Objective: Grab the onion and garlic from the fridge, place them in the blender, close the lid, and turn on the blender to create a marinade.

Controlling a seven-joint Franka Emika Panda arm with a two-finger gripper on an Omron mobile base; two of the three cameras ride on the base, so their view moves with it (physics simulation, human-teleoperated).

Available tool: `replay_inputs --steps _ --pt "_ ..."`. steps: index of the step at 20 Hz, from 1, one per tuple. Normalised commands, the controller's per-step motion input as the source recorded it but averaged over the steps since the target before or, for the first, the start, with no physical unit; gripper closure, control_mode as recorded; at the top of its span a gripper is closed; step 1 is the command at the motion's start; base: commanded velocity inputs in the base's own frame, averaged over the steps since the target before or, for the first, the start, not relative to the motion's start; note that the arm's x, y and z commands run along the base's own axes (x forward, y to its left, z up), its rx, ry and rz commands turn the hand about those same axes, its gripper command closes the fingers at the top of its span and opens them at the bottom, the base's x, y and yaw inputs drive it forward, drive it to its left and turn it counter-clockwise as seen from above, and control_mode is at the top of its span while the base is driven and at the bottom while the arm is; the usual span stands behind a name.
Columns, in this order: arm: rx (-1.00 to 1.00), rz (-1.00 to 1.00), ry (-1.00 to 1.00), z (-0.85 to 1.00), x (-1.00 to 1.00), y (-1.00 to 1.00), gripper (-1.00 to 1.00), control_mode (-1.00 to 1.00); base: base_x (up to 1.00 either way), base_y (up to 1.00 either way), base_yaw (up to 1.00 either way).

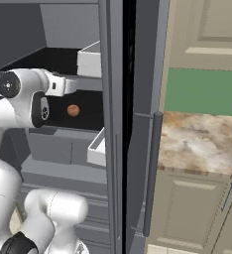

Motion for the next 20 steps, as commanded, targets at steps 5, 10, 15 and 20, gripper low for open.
replay_inputs --steps 5,10,15,20 --pt "0.0 0.12 0.06 0.0 -1.0 -0.1 1.0 -1.0 0.0 0.0 0.0" --pt "0.0 0.18 0.34 -0.36 -1.0 -0.16 1.0 -1.0 0.0 0.0 0.0" --pt "-0.04 0.11 0.69 -1.0 -1.0 -0.13 1.0 -1.0 0.0 0.0 0.0" --pt "-0.15 0.01 0.4 -0.49 -0.39 0.0 1.0 -1.0 0.0 0.0 0.0"
